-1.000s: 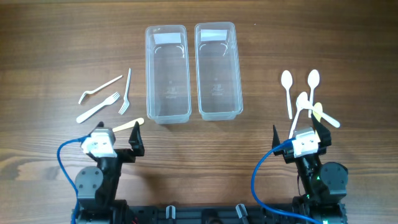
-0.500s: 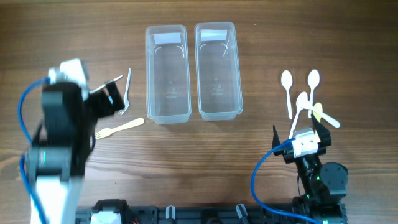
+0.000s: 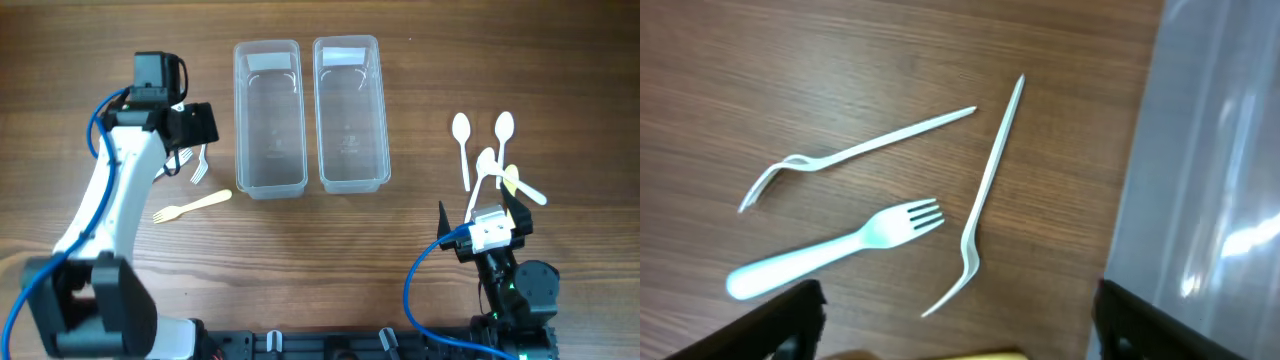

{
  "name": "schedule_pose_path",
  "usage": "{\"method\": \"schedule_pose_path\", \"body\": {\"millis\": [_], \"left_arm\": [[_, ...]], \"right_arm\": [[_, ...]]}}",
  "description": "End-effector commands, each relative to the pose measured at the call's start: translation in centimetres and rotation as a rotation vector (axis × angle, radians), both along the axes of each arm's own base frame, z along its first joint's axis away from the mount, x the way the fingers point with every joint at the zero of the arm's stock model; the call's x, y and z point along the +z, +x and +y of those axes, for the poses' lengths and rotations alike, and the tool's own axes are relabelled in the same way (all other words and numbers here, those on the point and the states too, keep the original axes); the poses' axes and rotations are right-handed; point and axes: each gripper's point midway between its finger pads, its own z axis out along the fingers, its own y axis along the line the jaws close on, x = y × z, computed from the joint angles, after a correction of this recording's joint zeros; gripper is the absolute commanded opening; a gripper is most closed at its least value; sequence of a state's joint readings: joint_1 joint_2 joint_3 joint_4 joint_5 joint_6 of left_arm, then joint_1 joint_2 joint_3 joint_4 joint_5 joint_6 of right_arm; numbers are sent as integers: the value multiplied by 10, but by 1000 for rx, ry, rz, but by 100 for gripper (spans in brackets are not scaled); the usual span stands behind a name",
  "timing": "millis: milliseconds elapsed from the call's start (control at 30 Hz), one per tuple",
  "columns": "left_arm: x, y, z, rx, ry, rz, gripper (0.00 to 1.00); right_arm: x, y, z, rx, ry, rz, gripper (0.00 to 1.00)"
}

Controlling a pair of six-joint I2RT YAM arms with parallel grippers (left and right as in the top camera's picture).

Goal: Pack container
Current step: 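Reach the left gripper to the white forks and grasp one, then carry the white fork into the left container and release it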

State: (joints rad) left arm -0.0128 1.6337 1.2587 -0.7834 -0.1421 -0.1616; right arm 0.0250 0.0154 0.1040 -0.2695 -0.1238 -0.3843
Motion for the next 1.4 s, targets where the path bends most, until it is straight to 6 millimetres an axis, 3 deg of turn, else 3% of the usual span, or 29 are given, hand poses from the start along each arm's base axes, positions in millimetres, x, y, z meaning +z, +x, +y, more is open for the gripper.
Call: {"method": "schedule_pose_path", "body": {"millis": [0,33,267,467,733,967,1067,1200,1300,1367], "left_arm": [[-14,9,4,8,9,16,82],[-20,11,3,-1,13,27,82],[-64,13,-6,-192,24,142,52],[-97,7,-15,-275,-13,227,47],[-108,5,-13,-271,-16,252,45],[-130,-2,-10,-266,-25,311,17],[-131,0,-10,-266,-24,307,4],[-123,8,-7,-260,-2,275,4],[-92,31,3,-239,49,204,4],[-57,51,7,-216,56,126,4]], "right_arm": [[3,0,1,10,-5,-12,100],[3,0,1,10,-5,-12,100],[3,0,1,10,-5,-12,100],[3,0,1,10,-5,-12,100],[3,0,1,10,-5,-12,100],[3,0,1,10,-5,-12,100],[3,0,1,10,-5,-12,100],[3,0,1,10,-5,-12,100],[3,0,1,10,-5,-12,100],[3,0,1,10,-5,-12,100]]}}
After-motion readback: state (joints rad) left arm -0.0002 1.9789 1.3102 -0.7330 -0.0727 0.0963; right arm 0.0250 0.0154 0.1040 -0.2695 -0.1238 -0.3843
